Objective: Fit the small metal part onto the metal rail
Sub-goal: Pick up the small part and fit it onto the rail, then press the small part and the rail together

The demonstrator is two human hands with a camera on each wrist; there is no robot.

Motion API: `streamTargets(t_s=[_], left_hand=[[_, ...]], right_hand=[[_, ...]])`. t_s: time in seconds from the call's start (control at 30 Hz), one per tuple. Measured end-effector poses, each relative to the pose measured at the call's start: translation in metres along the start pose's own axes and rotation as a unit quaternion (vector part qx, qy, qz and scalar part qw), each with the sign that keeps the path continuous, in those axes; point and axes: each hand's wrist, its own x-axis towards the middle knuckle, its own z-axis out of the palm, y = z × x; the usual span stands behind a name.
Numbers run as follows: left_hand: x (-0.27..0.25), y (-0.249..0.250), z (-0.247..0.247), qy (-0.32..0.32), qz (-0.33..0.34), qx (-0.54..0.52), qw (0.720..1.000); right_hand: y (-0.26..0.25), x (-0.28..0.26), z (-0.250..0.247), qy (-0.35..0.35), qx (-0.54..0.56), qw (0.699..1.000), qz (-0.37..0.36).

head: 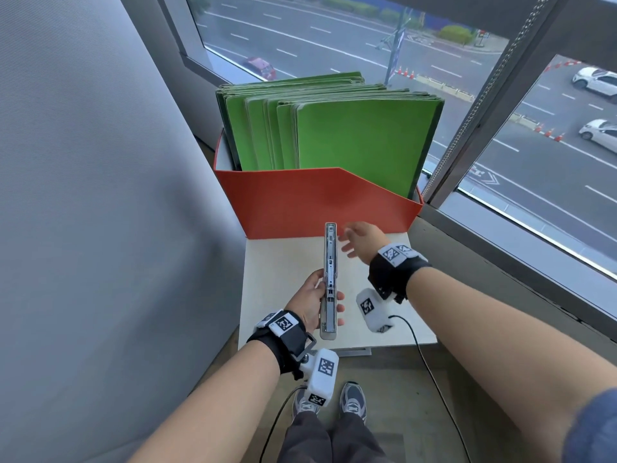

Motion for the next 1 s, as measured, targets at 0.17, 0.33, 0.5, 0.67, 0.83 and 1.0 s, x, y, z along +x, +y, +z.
streamTargets(t_s=[0.17,0.33,0.5,0.67,0.83,1.0], left_hand=[[-0.001,-0.008,0.001,-0.006,-0.026,0.008,1.0],[0.0,-0.018,0.0,0.018,-0.043,0.01,0.999],[0.005,-0.019,-0.001,0.063,-0.061,-0.013,0.996],[0.012,-0.007,-0.002,0.103,-0.064,-0.046,0.992],[0.021,0.008,-0.002,0.117,-0.06,-0.067,0.989],[0.029,0.016,-0.004,0.112,-0.066,-0.101,0.986]], right_hand=[[-0.008,0.011,-0.004,-0.022,0.009,0.999,0.027],[-0.01,0.018,-0.005,-0.031,-0.056,0.997,0.049],[-0.024,0.005,-0.006,-0.035,-0.052,0.998,-0.025],[-0.031,-0.022,-0.007,-0.048,-0.102,0.984,-0.139],[-0.016,-0.055,-0.003,-0.062,-0.129,0.96,-0.24],[0.019,-0.075,0.009,-0.076,-0.154,0.934,-0.314]])
